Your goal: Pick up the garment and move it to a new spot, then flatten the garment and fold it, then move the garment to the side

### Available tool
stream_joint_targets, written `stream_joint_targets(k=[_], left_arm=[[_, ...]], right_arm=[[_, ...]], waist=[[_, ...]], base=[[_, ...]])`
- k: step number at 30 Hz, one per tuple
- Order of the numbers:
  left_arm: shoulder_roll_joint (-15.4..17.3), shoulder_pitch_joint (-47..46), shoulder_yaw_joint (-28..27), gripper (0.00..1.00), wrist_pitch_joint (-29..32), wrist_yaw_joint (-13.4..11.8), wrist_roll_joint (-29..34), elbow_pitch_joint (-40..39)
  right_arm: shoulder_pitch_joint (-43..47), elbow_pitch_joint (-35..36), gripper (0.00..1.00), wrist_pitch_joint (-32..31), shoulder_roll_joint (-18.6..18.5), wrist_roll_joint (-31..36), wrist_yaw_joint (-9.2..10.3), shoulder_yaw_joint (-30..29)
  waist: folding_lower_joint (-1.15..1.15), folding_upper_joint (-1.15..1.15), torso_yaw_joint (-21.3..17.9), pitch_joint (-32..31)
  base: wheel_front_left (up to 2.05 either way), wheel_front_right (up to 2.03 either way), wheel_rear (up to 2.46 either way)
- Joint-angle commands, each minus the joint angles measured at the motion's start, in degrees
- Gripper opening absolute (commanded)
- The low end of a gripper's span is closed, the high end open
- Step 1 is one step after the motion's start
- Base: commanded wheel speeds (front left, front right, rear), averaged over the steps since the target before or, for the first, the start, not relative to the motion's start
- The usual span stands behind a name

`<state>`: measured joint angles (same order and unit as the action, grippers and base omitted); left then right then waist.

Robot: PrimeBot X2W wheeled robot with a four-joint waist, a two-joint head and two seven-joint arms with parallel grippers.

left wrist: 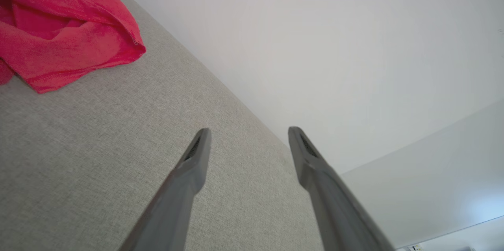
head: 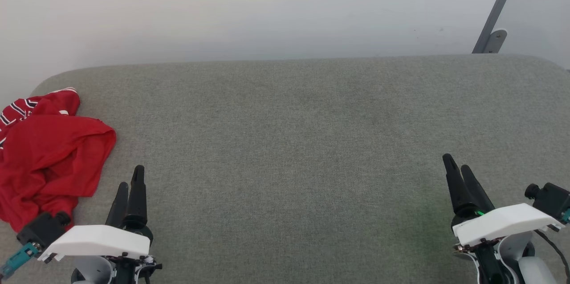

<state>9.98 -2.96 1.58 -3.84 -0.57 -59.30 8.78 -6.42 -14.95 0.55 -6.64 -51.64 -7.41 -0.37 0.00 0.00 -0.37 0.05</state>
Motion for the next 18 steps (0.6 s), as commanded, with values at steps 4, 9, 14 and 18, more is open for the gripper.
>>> stream_joint_targets(k=[4,9,14,18], left_arm=[[0.75,0.16,-0.12,1.00,-0.92,0.42,2.76,-0.90],[0.91,0.22,0.04,1.00,-1.87,0.88,6.19,-0.69],[1.01,0.50,0.26,1.00,-2.70,1.26,9.37,-0.57],[1.07,0.70,0.33,1.00,-3.40,1.44,11.81,-0.73]], right_arm=[[-1.32,0.98,1.00,0.83,-0.62,2.84,-0.09,0.30],[-1.47,1.08,1.00,1.40,-1.01,6.20,-0.10,0.76],[-1.63,1.13,1.00,2.14,-1.29,9.35,-0.10,1.05],[-1.74,1.17,1.00,2.72,-1.52,11.78,-0.10,1.28]], waist=[[0.00,0.00,-0.02,0.01],[0.00,0.00,-0.07,0.01],[0.00,0.00,-0.13,-0.01],[0.00,0.00,-0.16,-0.02]], base=[[0.00,0.00,0.00],[0.00,0.00,0.00],[0.00,0.00,0.00],[0.00,0.00,0.00]])
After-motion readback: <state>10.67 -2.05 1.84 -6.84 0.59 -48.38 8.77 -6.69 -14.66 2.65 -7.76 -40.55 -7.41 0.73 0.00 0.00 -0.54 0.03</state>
